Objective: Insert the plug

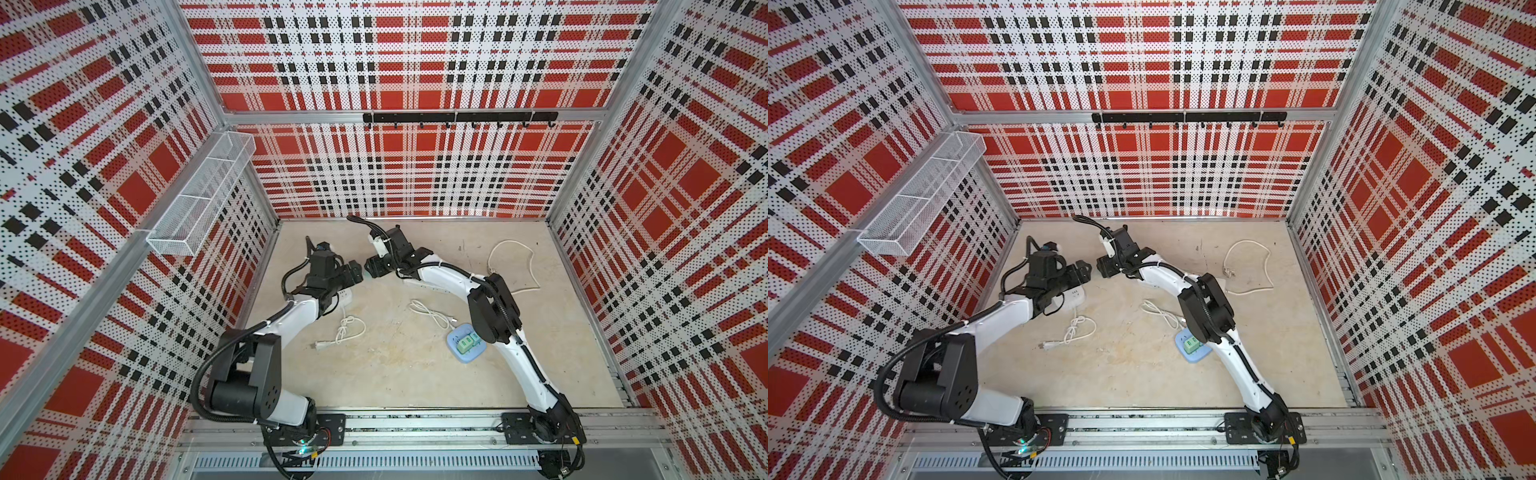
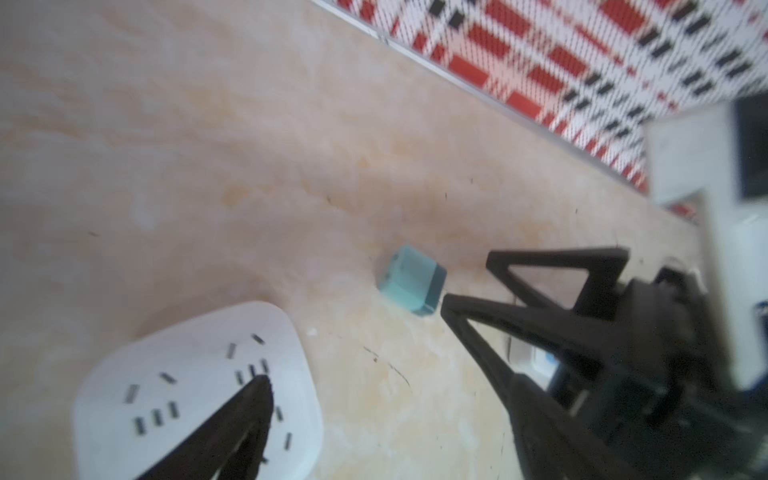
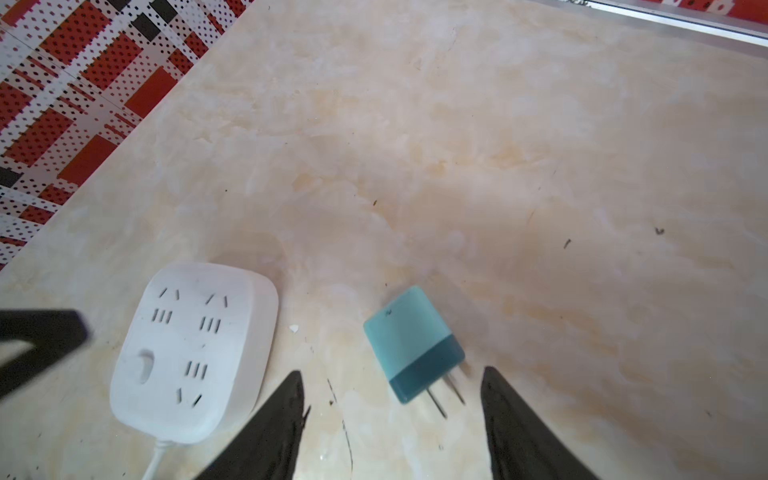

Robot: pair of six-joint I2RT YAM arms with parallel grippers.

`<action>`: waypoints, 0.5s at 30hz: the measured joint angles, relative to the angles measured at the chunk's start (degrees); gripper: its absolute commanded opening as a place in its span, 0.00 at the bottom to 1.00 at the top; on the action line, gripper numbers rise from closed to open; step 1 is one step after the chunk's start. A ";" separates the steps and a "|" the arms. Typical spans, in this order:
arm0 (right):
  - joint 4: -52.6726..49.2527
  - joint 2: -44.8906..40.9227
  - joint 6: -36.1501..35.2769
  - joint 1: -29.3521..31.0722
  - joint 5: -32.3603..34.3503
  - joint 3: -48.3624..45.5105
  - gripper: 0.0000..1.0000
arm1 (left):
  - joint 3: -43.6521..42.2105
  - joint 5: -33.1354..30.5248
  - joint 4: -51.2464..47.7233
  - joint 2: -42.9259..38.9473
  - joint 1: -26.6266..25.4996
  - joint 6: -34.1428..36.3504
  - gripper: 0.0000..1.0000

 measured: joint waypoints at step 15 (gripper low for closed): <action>-8.66 10.19 0.22 -0.11 -1.11 15.19 0.77 | 18.36 6.78 0.00 26.86 7.48 -3.02 0.87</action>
